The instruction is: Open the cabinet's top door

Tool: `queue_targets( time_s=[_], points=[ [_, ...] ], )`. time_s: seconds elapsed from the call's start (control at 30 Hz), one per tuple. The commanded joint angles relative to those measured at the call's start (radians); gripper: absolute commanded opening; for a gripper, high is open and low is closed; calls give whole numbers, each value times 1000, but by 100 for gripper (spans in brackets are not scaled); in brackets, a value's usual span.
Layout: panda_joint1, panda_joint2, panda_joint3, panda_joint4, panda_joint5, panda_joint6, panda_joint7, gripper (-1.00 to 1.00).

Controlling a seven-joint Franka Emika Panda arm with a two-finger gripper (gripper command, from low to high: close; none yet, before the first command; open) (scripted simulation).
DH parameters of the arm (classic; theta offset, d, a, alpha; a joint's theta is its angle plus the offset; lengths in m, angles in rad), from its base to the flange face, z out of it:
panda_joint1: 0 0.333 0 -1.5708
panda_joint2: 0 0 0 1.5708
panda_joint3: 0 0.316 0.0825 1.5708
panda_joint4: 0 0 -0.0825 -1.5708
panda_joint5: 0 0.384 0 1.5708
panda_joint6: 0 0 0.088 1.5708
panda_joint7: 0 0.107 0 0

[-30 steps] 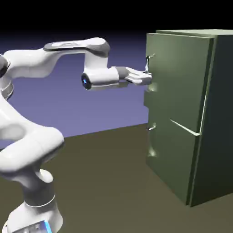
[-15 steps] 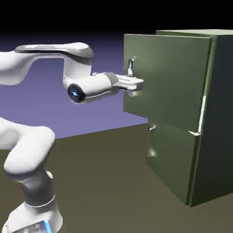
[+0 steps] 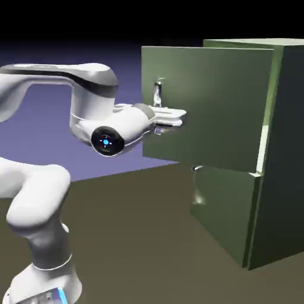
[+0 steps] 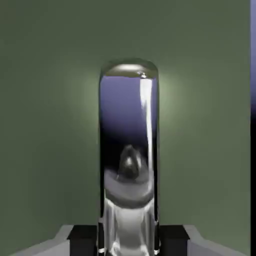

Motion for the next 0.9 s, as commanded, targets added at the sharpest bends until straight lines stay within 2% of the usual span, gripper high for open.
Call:
queue_targets(
  time_s=[0.0, 0.2, 0.43, 0.87],
  points=[
    [-2, 18, -36, 10, -39, -38, -6, -100],
    [12, 173, -254, 121, -264, -271, -60, -100],
    [109, 424, -488, 342, -465, -564, -147, -100],
    [296, 871, -781, 756, -592, -1042, -350, -100]
  ],
)
